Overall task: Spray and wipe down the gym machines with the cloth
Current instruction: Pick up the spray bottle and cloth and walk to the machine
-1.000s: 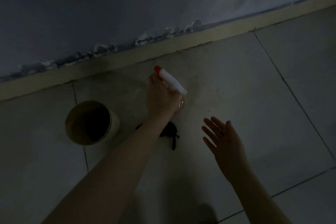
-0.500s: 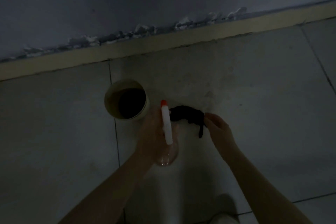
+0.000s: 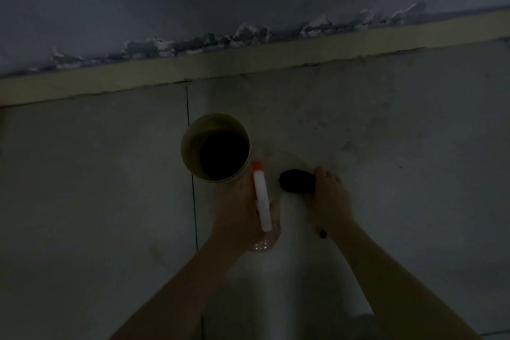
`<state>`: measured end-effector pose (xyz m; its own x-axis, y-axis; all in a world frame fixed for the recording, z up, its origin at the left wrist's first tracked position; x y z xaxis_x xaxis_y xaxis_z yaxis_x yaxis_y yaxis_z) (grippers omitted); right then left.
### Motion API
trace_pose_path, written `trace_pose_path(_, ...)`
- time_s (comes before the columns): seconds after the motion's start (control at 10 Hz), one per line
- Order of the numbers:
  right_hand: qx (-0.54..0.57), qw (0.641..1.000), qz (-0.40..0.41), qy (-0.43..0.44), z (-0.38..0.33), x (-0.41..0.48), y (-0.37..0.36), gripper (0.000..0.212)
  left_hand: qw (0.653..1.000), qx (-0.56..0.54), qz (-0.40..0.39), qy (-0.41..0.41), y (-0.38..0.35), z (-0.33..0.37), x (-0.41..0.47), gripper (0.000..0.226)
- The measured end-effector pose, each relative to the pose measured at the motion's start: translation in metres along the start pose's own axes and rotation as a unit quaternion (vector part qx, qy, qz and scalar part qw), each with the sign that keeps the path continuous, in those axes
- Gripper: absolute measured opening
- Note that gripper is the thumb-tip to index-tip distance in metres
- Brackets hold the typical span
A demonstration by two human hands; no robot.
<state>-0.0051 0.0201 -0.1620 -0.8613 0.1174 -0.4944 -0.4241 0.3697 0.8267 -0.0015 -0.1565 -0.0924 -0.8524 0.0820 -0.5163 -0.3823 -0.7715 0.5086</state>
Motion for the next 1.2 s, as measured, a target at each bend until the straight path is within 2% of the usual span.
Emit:
trace_pose_path(0.1, 0.192, 0.979, 0.038, -0.052, 0.000, -0.020, 0.004, 0.032, 0.999, -0.035, 0.007, 0.015, 0.008, -0.006, -0.009, 0.076)
trace_pose_path(0.2, 0.328, 0.939, 0.037, -0.097, -0.003, -0.044, 0.011, 0.036, 0.996, -0.076, -0.017, 0.032, 0.018, -0.010, -0.024, 0.072)
trace_pose_path(0.3, 0.425, 0.894, 0.029, -0.141, -0.007, -0.068, 0.019, 0.035, 0.998, -0.056, -0.016, 0.026, 0.029, -0.006, -0.044, 0.066)
trace_pose_path(0.4, 0.506, 0.842, 0.028, -0.186, -0.016, -0.096, 0.034, 0.026, 0.998, -0.052, -0.019, 0.017, 0.040, 0.001, -0.067, 0.063)
trace_pose_path(0.5, 0.536, 0.822, 0.029, -0.189, -0.034, -0.130, 0.057, 0.020, 0.998, -0.059, -0.023, 0.025, 0.058, 0.017, -0.096, 0.058)
trace_pose_path(0.7, 0.563, 0.794, 0.015, -0.230, -0.072, -0.196, 0.126, 0.021, 0.998, -0.013, -0.063, 0.026, 0.102, 0.079, -0.157, 0.060)
trace_pose_path(0.8, 0.572, 0.782, 0.026, -0.244, -0.085, -0.232, 0.171, 0.023, 0.996, -0.019, -0.079, 0.025, 0.127, 0.110, -0.192, 0.046)
trace_pose_path(0.9, 0.596, 0.761, 0.045, -0.254, -0.096, -0.267, 0.220, 0.017, 0.995, -0.023, -0.090, 0.035, 0.149, 0.141, -0.225, 0.044)
trace_pose_path(1.2, 0.603, 0.746, 0.097, -0.264, -0.124, -0.365, 0.363, 0.012, 0.994, -0.011, -0.113, 0.003, 0.207, 0.258, -0.321, 0.059)
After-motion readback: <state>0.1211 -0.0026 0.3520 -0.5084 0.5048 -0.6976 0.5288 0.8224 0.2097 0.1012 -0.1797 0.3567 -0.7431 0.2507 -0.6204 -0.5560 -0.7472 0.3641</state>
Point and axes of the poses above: each hand's wrist, its own x-axis towards the middle knuckle, its own y-axis out of the back of the hand, z = x × y, the point moved 5 cm from there along x, towards the middle knuckle, and after that the axes turned 6 degrees about y, right-handed, at the moved point
